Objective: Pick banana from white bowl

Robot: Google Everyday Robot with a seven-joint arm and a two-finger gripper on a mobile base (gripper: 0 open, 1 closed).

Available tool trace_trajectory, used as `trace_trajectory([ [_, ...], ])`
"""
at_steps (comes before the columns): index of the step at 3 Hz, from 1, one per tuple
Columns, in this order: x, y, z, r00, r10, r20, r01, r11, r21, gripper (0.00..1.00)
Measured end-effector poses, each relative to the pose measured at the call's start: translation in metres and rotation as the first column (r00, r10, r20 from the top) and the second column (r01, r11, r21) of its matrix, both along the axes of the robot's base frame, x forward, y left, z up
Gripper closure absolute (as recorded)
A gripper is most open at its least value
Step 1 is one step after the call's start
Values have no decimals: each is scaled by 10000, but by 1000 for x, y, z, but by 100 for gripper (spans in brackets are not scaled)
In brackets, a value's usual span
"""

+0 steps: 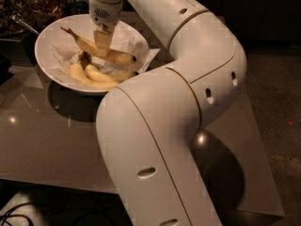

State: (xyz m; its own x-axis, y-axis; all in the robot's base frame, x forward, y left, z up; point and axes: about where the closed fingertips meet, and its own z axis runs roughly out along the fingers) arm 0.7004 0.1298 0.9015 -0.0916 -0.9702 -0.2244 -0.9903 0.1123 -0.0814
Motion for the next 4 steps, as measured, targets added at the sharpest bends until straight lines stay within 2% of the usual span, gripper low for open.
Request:
trace_trajectory([
  [1, -7, 5, 8, 9998, -155, -117, 153, 9998, -162, 100],
  [2, -30, 5, 25, 9972, -626, -399, 625, 9980, -43, 100],
  [3, -22, 12, 25, 9980, -614, -133, 616, 9980, 148, 100],
  [4, -34, 9, 31, 9968, -732, -324, 743, 9966, 343, 100],
])
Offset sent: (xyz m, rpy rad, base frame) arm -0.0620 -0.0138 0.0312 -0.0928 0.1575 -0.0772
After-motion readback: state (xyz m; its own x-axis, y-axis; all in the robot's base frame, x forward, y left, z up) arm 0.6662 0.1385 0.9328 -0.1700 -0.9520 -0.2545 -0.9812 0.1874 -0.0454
